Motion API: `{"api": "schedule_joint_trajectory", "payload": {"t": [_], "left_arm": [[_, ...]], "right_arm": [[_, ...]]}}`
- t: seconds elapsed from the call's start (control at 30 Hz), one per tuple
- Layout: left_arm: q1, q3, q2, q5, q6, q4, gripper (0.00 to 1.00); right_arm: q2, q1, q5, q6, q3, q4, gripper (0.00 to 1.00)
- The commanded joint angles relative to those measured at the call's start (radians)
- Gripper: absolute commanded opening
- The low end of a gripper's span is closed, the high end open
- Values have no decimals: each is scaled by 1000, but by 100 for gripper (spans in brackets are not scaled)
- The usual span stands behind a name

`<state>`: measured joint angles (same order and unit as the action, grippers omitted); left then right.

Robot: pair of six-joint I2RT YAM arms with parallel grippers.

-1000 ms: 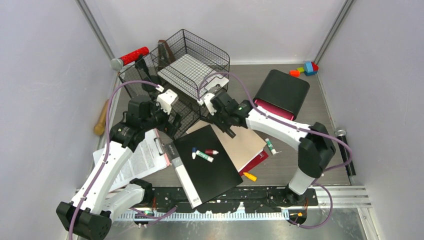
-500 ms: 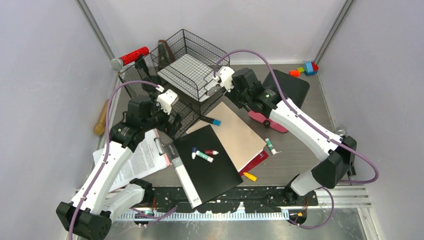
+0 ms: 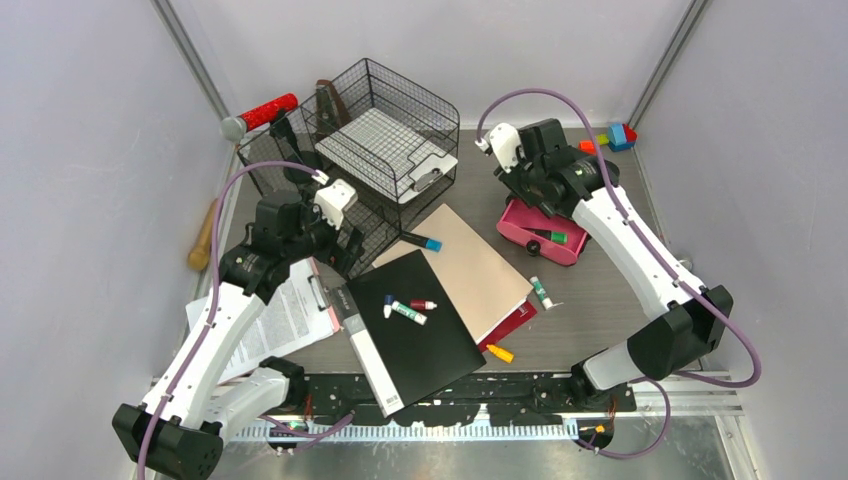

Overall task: Organize the desk
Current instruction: Place the stationery in the drawer.

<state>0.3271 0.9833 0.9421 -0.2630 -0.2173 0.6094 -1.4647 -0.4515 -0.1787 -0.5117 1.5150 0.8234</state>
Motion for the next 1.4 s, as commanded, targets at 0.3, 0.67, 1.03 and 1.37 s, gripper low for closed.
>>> {"api": "schedule_joint_trajectory", "payload": {"t": [0.3,0.67,1.03,1.37], "left_arm": [[-2,7,-15,-29,-12,-32,99],[-2,3,-16,-35,-14,-31,99],[-2,1,-21,-37,-14,-29,99],[-2,-1,-17,-40,-16,-33,99]], "right_arm": [[35,67,77,-108,-39,91,15],[44,78,73,-99,-84,97,54],[57,84,70,-72,-66,81,71],[131,69,362,-6,-16,192,70]]}}
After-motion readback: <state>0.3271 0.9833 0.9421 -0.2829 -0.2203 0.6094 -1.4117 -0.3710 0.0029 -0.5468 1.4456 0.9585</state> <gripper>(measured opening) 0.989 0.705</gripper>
